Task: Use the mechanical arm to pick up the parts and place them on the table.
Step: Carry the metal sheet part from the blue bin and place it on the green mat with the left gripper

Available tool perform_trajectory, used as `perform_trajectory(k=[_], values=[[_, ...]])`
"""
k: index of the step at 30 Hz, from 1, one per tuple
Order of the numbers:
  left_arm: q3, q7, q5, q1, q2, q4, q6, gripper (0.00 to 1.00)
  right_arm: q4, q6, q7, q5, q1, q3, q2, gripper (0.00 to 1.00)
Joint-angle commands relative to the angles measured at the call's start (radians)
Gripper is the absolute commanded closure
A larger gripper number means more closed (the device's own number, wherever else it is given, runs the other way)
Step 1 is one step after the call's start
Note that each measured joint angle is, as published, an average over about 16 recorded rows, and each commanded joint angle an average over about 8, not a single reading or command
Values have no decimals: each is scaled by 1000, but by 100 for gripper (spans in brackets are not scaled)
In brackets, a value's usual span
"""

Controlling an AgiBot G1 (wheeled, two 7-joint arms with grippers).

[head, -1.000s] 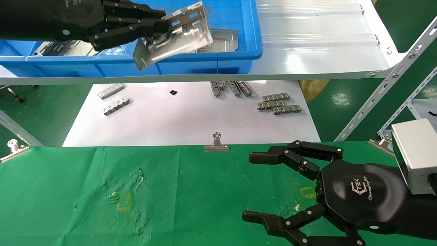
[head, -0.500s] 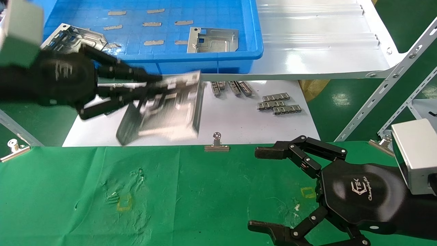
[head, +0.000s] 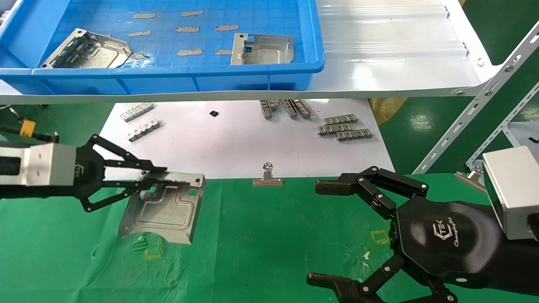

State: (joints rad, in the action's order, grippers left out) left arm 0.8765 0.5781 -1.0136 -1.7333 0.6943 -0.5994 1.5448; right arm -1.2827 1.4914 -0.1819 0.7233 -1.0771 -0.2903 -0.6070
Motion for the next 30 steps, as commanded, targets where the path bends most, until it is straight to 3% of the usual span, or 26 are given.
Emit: perform_trajectory(k=[1,14,15,22,23,30], values=[[6,45,-5,24,-6,23,-11,100,0,0,0,0,0,0,0,0],[-4,166,31,219,-36,27,-127,100,0,0,0,-1,0,-1,0,0],[-6,170,32,228,-39,22,-140,94,0,0,1,-1,0,-1,0,0],[-6,169,31,267,-57,-21,-190,7,0,-1,1,-1,0,-1,1,0],[-6,169,30,271,-60,-26,-194,0,0,-1,1,-1,0,-1,1,0],[0,162,19,287,-67,-47,-216,0,0,-1,1,-1,0,-2,1,0]])
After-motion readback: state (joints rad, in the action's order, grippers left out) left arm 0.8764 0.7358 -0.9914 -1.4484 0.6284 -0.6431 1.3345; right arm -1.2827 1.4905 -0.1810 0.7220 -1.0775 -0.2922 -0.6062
